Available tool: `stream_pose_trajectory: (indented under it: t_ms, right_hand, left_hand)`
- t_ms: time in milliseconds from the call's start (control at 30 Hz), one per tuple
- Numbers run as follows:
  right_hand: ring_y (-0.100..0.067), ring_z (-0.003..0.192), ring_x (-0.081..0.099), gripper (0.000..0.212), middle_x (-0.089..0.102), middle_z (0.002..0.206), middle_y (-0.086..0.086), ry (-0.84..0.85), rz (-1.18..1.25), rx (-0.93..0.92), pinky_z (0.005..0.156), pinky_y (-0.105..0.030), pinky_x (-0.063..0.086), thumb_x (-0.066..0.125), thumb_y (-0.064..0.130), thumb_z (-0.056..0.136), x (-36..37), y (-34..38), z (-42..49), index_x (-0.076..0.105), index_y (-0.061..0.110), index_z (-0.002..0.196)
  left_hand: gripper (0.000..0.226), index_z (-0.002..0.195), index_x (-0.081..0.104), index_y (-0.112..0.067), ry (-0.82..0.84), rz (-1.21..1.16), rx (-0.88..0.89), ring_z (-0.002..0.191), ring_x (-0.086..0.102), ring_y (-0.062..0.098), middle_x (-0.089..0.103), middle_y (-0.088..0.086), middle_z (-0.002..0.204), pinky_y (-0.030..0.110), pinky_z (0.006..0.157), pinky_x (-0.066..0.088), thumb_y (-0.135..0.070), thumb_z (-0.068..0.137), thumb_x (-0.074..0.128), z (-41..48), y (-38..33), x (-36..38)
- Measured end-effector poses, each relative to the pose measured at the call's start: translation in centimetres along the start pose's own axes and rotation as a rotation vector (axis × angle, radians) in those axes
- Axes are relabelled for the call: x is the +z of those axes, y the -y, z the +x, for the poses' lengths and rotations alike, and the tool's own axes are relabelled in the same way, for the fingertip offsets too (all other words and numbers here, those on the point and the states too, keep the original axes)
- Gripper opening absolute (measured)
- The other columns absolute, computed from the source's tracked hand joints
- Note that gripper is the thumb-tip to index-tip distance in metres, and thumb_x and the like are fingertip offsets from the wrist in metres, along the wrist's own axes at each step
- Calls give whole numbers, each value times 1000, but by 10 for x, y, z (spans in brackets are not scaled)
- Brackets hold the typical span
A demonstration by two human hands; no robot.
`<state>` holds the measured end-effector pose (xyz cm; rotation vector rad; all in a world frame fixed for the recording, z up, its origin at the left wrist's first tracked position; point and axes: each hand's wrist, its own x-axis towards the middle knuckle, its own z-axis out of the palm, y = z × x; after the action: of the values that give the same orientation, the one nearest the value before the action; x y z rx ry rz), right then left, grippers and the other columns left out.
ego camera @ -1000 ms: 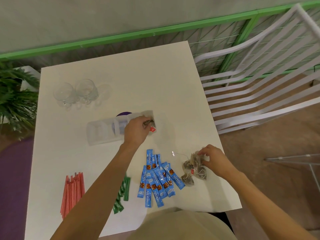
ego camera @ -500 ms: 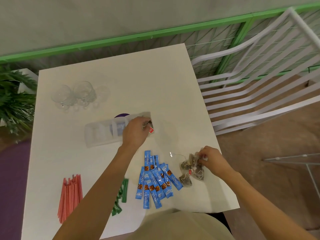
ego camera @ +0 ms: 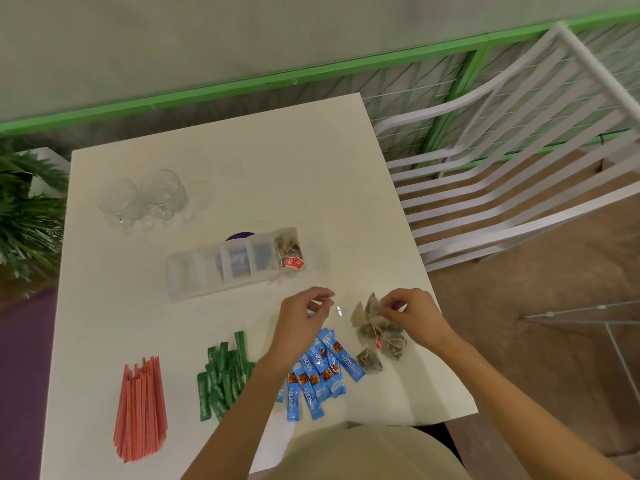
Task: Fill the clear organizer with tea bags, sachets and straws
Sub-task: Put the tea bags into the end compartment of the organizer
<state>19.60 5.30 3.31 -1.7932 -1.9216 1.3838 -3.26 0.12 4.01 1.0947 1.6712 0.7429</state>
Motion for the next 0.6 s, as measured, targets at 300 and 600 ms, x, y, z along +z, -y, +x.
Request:
stream_pose_trajectory:
  t_ms: [300, 600]
  right_hand:
    - [1, 63, 59, 4, 70, 71, 5, 91, 114, -83, 61, -12, 46, 73, 13, 81, 20, 24, -2, 74, 17, 80]
    - [0, 57, 62, 5, 74, 76, -3, 110, 190, -7, 56, -11, 46, 71, 11, 84, 19, 18, -6, 75, 11, 86]
  left_hand:
    - [30, 112, 67, -32, 158, -144, -57, 82, 69, 8, 71, -11, 95, 25, 69, 58, -26, 84, 75, -15, -5, 29]
    - [16, 96, 71, -20, 53, -280, -150, 69, 73, 22, 73, 8, 84, 30, 59, 58, -8, 87, 70, -13, -5, 21]
